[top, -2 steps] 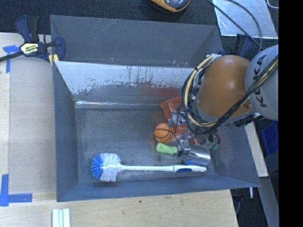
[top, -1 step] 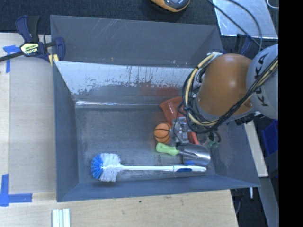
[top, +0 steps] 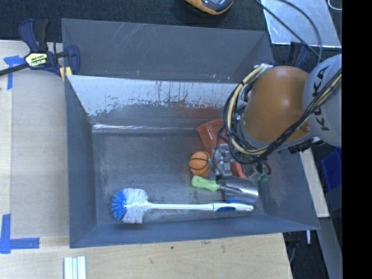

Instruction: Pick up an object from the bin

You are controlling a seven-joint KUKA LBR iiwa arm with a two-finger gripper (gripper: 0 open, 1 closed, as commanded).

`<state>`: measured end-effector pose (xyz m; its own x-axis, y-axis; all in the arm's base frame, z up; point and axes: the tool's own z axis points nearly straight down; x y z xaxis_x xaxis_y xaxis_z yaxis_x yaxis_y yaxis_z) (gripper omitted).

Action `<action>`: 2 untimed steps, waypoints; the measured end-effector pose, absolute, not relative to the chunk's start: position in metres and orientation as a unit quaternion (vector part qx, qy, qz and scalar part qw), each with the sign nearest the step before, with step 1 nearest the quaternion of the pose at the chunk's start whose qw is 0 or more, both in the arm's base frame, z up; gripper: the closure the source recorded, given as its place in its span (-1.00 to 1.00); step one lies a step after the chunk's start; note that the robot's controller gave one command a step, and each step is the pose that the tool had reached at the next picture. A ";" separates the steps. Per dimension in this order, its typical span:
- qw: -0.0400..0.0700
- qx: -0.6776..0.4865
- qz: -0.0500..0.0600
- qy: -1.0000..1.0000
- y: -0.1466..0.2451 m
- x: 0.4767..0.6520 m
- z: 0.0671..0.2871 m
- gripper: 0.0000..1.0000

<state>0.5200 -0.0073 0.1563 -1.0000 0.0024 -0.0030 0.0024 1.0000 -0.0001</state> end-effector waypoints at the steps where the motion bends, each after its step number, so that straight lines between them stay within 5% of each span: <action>1: 0.002 -0.023 0.000 1.000 -0.009 0.543 0.248 1.00; 2: 0.005 -0.019 0.000 1.000 -0.011 0.529 0.222 1.00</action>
Offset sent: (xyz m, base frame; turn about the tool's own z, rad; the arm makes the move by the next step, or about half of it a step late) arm -0.0010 -0.0048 0.0322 -0.0305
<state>0.5290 -0.0112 0.2224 -0.9993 -0.0374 -0.0097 -0.0374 0.9993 -0.0003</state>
